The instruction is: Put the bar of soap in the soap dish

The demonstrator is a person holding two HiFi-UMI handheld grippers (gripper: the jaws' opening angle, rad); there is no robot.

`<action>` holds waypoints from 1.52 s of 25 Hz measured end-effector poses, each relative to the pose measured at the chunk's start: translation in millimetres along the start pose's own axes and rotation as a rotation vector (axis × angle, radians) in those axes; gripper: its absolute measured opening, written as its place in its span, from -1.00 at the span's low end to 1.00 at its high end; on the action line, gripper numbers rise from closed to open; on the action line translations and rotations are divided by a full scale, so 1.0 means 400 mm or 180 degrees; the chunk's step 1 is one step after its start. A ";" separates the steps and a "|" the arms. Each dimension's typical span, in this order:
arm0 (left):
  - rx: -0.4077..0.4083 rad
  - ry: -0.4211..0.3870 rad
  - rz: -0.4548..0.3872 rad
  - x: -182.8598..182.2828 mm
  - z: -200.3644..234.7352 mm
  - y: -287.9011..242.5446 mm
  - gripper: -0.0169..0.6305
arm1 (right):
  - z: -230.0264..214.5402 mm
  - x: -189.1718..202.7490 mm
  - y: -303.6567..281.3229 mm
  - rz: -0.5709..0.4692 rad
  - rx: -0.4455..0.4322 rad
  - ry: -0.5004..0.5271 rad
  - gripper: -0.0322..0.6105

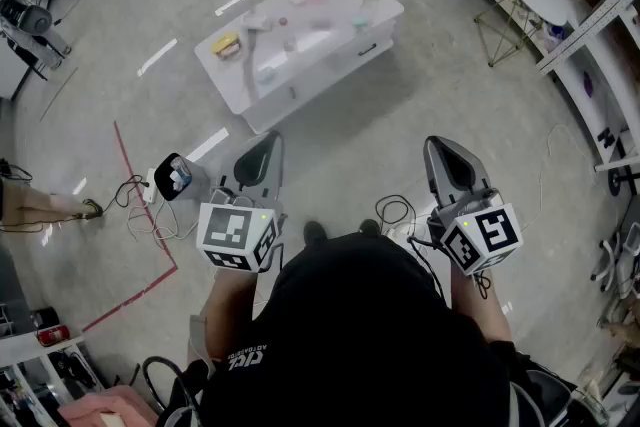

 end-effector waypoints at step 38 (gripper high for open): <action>-0.0485 0.0246 0.0237 0.057 -0.066 -0.073 -0.92 | -0.096 0.095 -0.048 0.0443 -0.0838 0.0163 -0.86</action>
Point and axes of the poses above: the fingertips, and each gripper's own axes: y backward along the fingers, z to its left, x out of its underside, the point moved 1 cm from there along y, backward along the fingers, and after that the axes turned 3 degrees about -y, right-handed, at the moved point
